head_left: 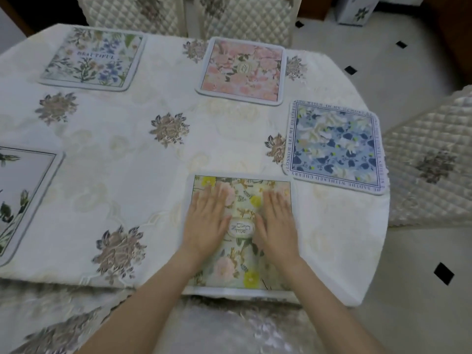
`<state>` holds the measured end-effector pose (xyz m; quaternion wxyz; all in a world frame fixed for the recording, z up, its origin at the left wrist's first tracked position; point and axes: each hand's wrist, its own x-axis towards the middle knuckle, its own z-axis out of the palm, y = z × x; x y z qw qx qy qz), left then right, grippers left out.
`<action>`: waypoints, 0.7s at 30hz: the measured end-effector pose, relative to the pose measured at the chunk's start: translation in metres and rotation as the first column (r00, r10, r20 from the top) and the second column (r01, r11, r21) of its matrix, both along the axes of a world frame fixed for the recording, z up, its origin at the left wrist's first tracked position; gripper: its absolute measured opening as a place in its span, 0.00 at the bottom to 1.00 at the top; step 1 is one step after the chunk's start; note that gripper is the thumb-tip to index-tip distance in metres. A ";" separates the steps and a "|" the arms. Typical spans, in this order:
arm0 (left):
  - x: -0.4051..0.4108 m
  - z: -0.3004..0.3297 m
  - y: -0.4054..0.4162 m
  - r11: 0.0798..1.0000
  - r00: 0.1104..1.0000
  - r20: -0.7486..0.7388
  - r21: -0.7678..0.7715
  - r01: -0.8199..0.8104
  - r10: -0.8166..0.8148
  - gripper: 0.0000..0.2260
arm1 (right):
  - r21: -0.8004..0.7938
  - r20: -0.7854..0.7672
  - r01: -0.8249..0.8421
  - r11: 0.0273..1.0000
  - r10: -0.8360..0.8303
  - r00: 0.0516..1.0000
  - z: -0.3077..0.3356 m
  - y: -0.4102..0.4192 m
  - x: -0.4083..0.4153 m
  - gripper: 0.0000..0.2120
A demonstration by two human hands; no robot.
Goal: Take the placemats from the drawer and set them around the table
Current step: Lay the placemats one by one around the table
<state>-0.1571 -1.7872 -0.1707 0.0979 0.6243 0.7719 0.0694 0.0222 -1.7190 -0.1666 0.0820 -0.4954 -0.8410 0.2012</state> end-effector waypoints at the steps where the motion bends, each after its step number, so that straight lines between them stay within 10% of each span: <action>1: 0.006 -0.004 0.015 1.000 1.000 0.016 0.002 0.025 -0.025 0.27 | -0.015 -0.022 -0.013 1.000 0.013 1.000 -0.003 0.006 -0.019 0.28; 21: -0.066 -0.056 0.025 0.997 0.998 -0.011 0.031 0.067 -0.067 0.26 | 0.033 0.161 0.059 0.998 -0.064 0.985 -0.049 0.059 0.016 0.29</action>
